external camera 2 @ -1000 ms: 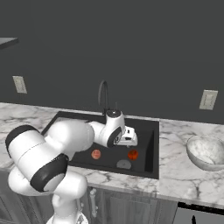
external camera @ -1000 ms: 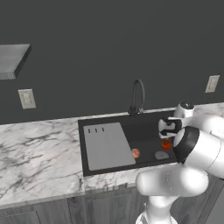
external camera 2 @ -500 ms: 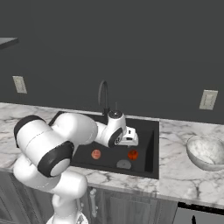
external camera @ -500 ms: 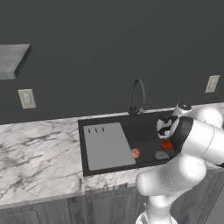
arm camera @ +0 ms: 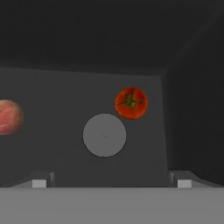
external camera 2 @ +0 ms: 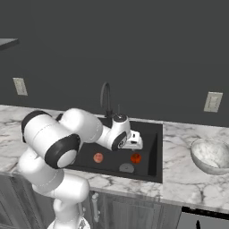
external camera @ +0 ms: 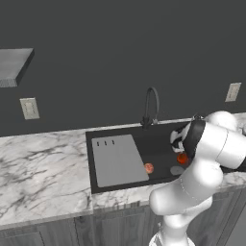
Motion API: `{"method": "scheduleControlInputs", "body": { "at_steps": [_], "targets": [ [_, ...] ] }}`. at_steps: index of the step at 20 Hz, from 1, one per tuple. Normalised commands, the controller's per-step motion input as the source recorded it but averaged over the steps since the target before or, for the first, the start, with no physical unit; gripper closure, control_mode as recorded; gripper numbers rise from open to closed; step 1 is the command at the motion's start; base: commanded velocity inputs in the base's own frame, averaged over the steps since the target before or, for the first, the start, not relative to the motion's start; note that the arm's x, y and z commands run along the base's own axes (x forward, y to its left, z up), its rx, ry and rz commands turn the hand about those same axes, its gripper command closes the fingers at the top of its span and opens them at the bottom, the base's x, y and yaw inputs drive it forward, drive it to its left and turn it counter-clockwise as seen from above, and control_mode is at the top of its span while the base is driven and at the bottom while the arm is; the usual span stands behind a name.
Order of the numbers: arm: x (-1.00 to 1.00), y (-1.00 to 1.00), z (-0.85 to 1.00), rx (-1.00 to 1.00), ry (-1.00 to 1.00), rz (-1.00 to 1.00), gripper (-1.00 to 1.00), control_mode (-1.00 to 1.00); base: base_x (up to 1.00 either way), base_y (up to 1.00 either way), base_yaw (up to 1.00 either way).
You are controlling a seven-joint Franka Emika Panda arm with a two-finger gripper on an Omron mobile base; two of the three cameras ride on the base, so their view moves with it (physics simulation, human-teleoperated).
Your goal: Remove the tomato and peach from the sink. Then move the bowl and cup from the counter to the sink for washing.
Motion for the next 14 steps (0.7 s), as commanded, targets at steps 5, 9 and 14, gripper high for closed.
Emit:
{"method": "scheduleControlInputs", "body": {
  "at_steps": [5, 9, 14],
  "targets": [
    [0.12, -0.08, -0.13, 0.0, 0.0, 0.0, -1.0, -1.0, 0.0, 0.0, 0.0],
    [0.12, -0.09, -0.12, 0.0, 0.0, 0.0, -1.0, -1.0, 0.0, 0.0, 0.0],
    [0.14, -0.07, -0.11, 0.0, 0.0, 0.0, -1.0, -1.0, 0.0, 0.0, 0.0]
  ]
}}
